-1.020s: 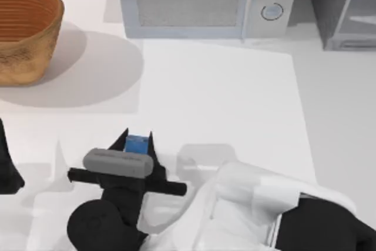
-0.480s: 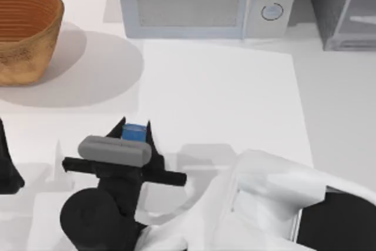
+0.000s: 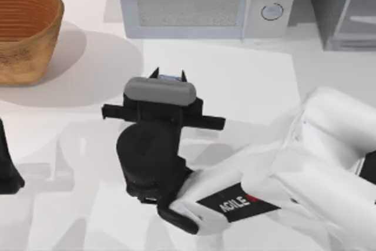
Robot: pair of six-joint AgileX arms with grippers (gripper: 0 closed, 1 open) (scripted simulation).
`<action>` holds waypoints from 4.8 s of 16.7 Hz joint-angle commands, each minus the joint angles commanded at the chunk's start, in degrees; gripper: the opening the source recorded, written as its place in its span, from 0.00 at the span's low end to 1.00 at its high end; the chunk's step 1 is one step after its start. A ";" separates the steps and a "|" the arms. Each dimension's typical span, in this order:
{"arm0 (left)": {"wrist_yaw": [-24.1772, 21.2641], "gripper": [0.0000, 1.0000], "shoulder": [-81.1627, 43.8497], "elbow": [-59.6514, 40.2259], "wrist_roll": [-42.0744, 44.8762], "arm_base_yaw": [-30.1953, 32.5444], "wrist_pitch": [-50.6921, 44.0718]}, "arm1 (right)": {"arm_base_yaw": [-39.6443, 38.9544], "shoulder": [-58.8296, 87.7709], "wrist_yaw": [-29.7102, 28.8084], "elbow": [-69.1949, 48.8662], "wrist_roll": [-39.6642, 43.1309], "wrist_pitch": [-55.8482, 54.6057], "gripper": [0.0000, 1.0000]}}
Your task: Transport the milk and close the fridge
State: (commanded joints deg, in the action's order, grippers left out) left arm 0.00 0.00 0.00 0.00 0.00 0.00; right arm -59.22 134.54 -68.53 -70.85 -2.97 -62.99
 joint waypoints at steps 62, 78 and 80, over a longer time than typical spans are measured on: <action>0.00 1.00 0.00 0.00 0.00 0.00 0.00 | 70.69 -3.74 78.93 -1.70 2.97 8.73 0.83; 0.00 1.00 0.00 0.00 0.00 0.00 0.00 | 69.69 -9.68 78.85 0.67 2.95 10.24 1.00; 0.00 1.00 0.00 0.00 0.00 0.00 0.00 | 68.92 -16.26 78.56 3.41 3.03 12.08 1.00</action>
State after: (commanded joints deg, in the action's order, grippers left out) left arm 0.00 0.00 0.00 0.00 0.00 0.00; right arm 9.70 118.28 10.03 -67.44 0.07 -50.91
